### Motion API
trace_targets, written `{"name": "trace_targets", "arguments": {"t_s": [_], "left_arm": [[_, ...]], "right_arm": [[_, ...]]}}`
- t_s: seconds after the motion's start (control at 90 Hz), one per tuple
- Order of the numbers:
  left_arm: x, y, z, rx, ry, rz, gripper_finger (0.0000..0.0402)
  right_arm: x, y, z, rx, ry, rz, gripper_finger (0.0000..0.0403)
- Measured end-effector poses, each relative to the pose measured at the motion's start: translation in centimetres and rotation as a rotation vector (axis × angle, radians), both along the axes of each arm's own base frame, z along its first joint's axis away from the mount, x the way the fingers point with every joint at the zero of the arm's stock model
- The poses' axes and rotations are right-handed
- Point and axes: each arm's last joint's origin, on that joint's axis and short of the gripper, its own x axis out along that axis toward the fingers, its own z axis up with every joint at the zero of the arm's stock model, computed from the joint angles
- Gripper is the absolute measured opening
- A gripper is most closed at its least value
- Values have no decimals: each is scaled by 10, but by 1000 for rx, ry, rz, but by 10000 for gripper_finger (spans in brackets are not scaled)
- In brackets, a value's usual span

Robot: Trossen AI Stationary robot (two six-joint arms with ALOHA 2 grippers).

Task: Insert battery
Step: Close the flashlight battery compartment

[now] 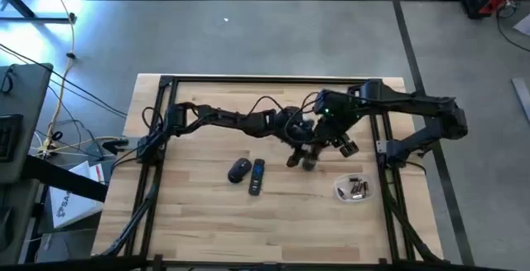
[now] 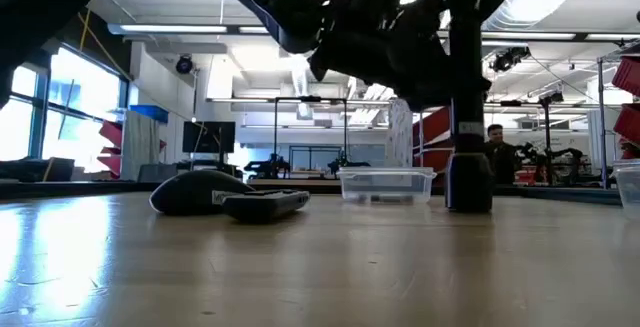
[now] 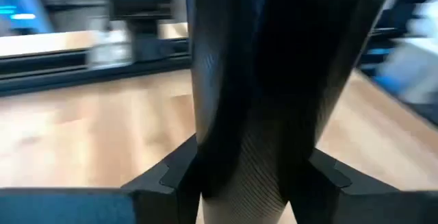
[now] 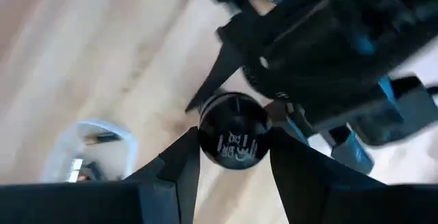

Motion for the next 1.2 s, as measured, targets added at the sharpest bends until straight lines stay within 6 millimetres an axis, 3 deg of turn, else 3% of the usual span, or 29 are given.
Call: {"name": "trace_targets", "arguments": {"t_s": [0.078, 0.344, 0.833, 1.2], "left_arm": [[-2, 3, 0, -30, -3, -57, 146], [-2, 11, -1, -24, 12, -6, 146], [2, -8, 2, 86, -44, 11, 146], [3, -11, 2, 125, -56, 37, 146]], "right_arm": [[-1, -1, -2, -23, 16, 0, 137], [2, -2, -1, -37, -12, -39, 137], [-5, 14, 23, -59, 5, -109, 138], [-41, 26, 51, -68, -103, -241, 138]]}}
